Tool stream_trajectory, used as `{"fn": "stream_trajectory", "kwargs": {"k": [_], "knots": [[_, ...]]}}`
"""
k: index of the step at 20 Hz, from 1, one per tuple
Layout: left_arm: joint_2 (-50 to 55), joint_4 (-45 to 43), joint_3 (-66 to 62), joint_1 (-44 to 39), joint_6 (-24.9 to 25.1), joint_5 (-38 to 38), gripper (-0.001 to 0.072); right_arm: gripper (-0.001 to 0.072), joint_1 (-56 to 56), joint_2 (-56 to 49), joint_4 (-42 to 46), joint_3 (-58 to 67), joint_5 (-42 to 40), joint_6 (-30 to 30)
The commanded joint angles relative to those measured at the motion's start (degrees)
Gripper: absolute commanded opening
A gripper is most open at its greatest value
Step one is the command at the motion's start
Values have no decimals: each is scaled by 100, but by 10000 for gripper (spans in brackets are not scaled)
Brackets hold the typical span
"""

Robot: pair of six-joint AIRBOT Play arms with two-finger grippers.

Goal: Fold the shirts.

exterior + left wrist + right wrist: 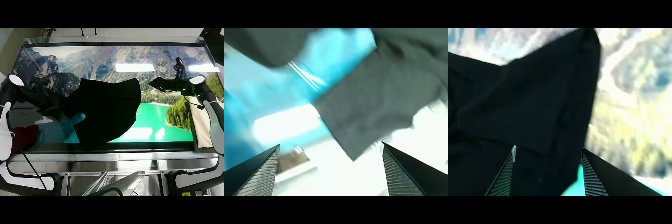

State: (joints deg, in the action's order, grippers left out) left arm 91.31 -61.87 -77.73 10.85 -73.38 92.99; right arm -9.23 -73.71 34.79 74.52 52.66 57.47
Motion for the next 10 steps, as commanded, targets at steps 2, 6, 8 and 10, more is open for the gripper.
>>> {"fn": "stream_trajectory", "kwargs": {"k": [2,6,8,10], "knots": [[-857,350,1965,-476,-98,-758,705,491,-485,-352,409,-11,1106,304],[-1147,354,3145,-1165,-96,-1821,705,490,-374,-927,358,-11,962,297],[-1099,354,3373,-1436,-98,-2258,705,485,-275,-1176,337,-11,892,245],[-960,365,3340,-1637,-101,-2568,705,485,-149,-1351,136,-9,802,33]]}}
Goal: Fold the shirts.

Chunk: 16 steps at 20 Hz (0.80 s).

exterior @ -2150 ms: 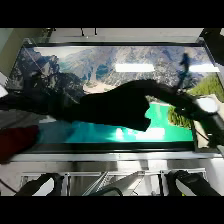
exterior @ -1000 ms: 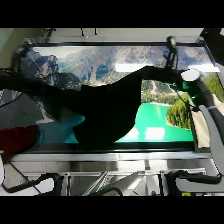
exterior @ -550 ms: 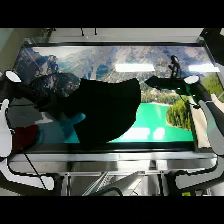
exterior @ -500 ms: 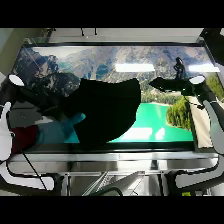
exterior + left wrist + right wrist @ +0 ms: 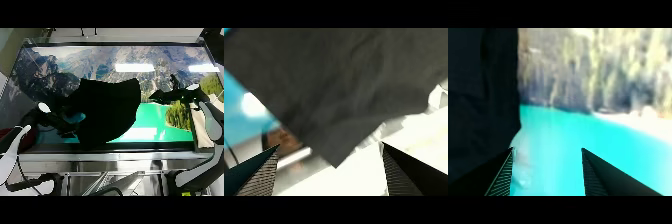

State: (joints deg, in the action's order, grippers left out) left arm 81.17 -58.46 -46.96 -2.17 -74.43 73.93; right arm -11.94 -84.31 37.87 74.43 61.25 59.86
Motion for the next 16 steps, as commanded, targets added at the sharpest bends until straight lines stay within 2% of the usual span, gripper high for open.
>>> {"fn": "stream_trajectory", "kwargs": {"k": [1,3,6,7,9,10,11,12,13,14,16], "knots": [[157,24,149,-444,4,-728,705,485,203,-334,-339,0,-146,-326],[387,22,-162,-638,4,-774,704,483,422,-356,-605,0,-496,-553],[835,11,-627,-874,4,-741,704,482,741,-402,-601,4,-1010,-568],[986,9,-756,-916,4,-695,663,477,835,-446,-623,11,-1073,-568],[1228,13,-1023,-922,4,-455,260,320,997,-527,-649,11,-1091,-625],[1283,13,-1128,-922,7,-334,155,281,1060,-542,-669,11,-1086,-669],[1290,13,-1233,-922,7,-238,98,161,1104,-531,-667,13,-1084,-678],[1287,15,-1375,-922,7,-101,98,85,1115,-507,-713,28,-1064,-680],[1255,13,-1517,-920,7,59,75,68,1121,-474,-761,92,-960,-682],[1158,22,-1628,-920,44,170,17,23,1121,-407,-817,186,-765,-765],[837,24,-1971,-920,44,466,17,23,1121,-68,-922,417,-415,-765]]}}
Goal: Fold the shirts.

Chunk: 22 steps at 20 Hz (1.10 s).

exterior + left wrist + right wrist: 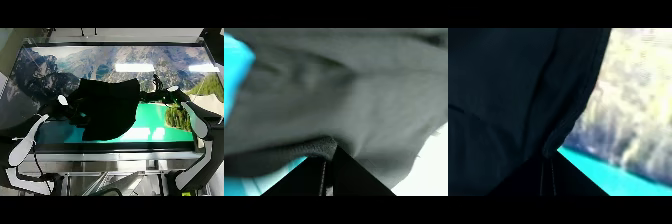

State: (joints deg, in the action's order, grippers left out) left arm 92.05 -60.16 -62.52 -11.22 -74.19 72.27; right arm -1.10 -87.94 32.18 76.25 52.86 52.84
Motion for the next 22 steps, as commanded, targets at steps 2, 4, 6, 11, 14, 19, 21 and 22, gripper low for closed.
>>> {"fn": "stream_trajectory", "kwargs": {"k": [2,4,6,11,14,19,21,22], "knots": [[-745,391,-876,-11,44,984,17,22,35,914,-485,527,660,-81],[-1318,1279,-1517,94,428,1403,17,22,35,1792,-501,861,769,-105],[-1893,2603,-2295,330,581,1740,17,22,35,2791,-501,1198,754,-103],[-3206,4819,-4605,1652,584,1410,17,22,35,5187,-297,1587,57,-98],[-3941,4765,-5845,3029,584,955,17,22,37,6153,-68,1587,-186,31],[-4815,4898,-5348,5060,468,455,17,22,35,6262,-63,1589,-249,22],[-4636,5090,-4715,5101,474,595,17,22,37,5694,-33,1589,24,28],[-4433,5064,-4430,5042,525,678,17,22,37,5261,-42,1585,249,26]]}}
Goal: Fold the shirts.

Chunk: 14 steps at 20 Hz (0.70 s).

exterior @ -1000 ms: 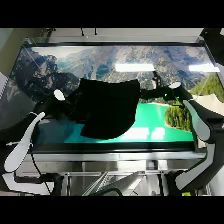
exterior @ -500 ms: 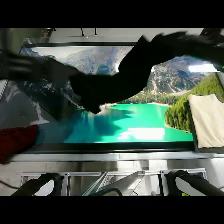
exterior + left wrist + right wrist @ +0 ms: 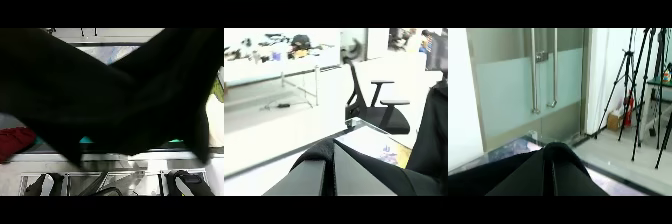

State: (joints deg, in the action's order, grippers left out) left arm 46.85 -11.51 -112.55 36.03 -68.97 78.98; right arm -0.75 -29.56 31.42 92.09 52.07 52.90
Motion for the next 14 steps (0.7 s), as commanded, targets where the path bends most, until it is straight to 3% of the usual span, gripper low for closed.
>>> {"fn": "stream_trajectory", "kwargs": {"k": [1,4,8,14], "knots": [[350,201,841,138,219,59,17,22,17,-1034,33,-15,507,20],[1438,-535,1517,-1029,879,13,17,22,13,-2577,216,-24,647,20],[3477,-2653,1912,-2656,837,-603,17,22,13,-4426,415,-24,251,50],[6732,-2935,-118,-3482,354,-326,18,22,9,-6122,490,-24,-367,415]]}}
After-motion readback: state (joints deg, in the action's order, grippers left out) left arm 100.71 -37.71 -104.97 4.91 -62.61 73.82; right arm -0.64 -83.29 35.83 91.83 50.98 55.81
